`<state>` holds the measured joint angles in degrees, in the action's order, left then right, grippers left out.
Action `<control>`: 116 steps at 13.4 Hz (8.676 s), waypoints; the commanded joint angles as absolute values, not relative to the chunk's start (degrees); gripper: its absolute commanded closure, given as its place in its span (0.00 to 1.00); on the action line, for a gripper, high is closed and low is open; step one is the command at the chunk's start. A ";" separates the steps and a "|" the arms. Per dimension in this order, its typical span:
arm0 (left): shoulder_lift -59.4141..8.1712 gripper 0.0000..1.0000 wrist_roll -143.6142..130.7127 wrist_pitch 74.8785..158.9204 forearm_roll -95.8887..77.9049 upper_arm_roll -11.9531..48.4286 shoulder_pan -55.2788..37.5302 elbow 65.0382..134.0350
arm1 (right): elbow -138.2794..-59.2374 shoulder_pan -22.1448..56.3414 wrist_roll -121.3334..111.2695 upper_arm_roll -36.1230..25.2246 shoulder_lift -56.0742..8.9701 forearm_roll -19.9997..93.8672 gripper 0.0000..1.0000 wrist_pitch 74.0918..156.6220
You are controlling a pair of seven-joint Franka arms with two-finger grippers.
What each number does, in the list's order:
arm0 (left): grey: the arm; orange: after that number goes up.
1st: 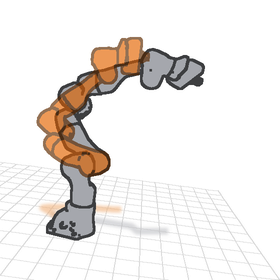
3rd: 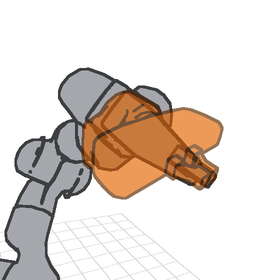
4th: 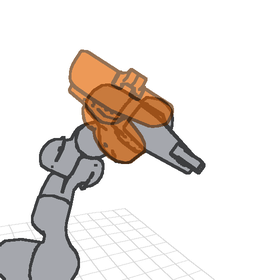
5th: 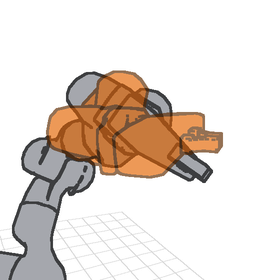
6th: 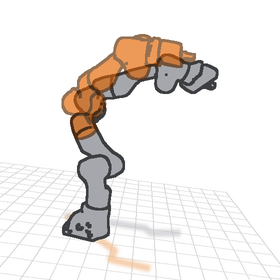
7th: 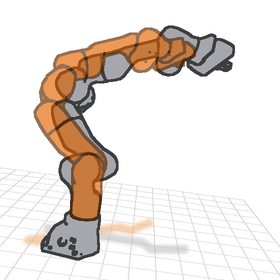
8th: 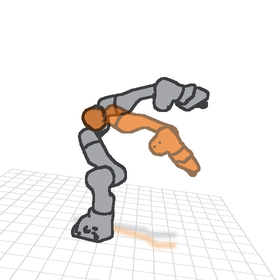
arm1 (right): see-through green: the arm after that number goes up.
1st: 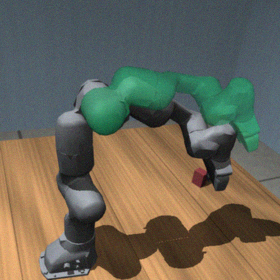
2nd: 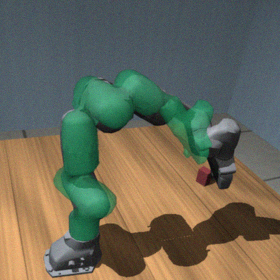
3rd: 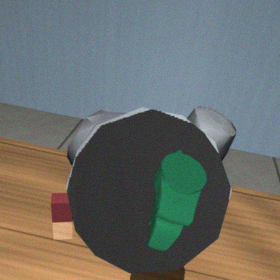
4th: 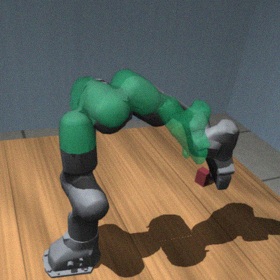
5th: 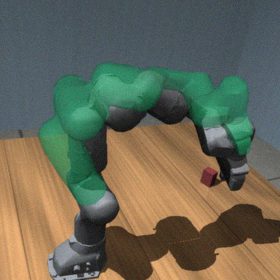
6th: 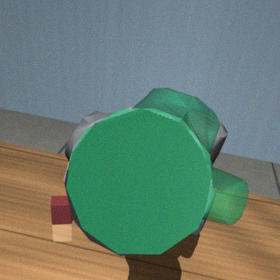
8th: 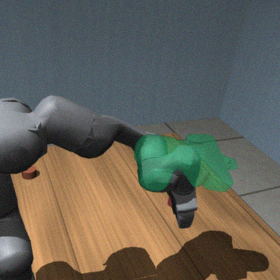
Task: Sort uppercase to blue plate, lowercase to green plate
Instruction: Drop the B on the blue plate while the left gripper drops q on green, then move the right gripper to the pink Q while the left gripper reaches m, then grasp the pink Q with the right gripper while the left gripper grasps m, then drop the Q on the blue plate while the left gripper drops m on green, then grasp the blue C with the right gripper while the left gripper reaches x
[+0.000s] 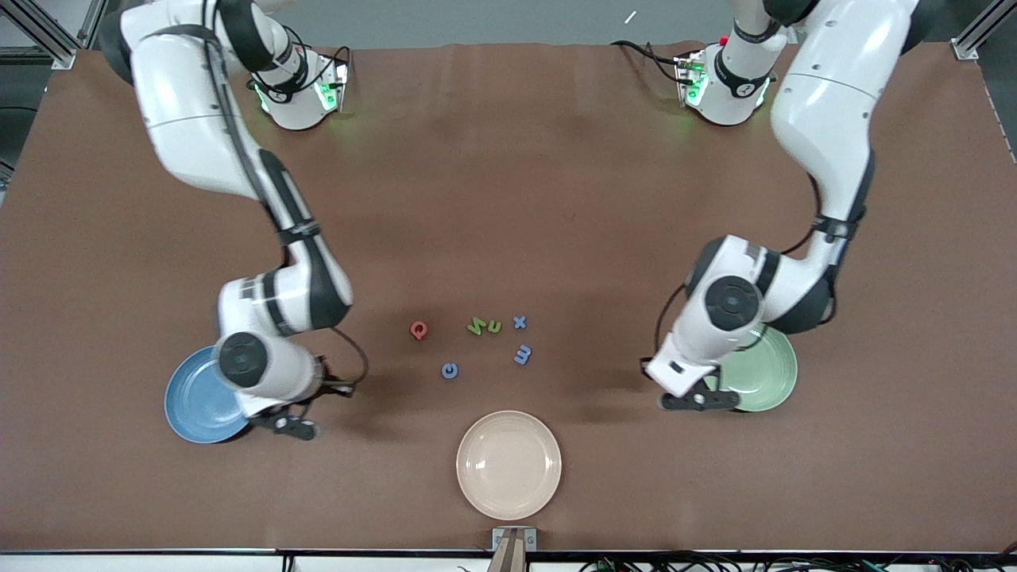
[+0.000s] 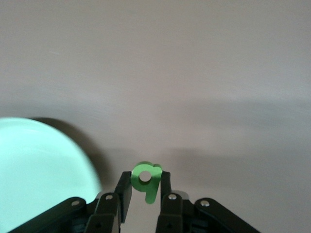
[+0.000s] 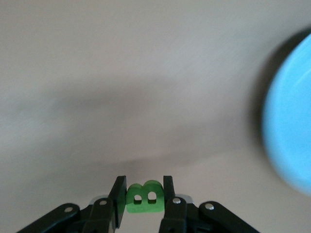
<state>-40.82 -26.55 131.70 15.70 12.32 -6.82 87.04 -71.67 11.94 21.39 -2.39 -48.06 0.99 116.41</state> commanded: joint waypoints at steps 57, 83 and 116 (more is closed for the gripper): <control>-64.16 0.47 -107.49 142.82 13.45 10.63 -31.99 65.22 | -89.14 12.59 25.52 5.27 -39.64 10.20 0.87 125.27; -47.90 0.99 -77.14 116.05 13.36 11.25 -16.19 68.11 | -84.29 13.25 30.20 5.54 -40.52 4.28 0.11 122.32; -56.07 0.10 -131.39 130.52 9.23 20.39 -25.05 71.46 | -81.74 22.95 37.63 4.57 -48.08 -14.59 0.92 142.66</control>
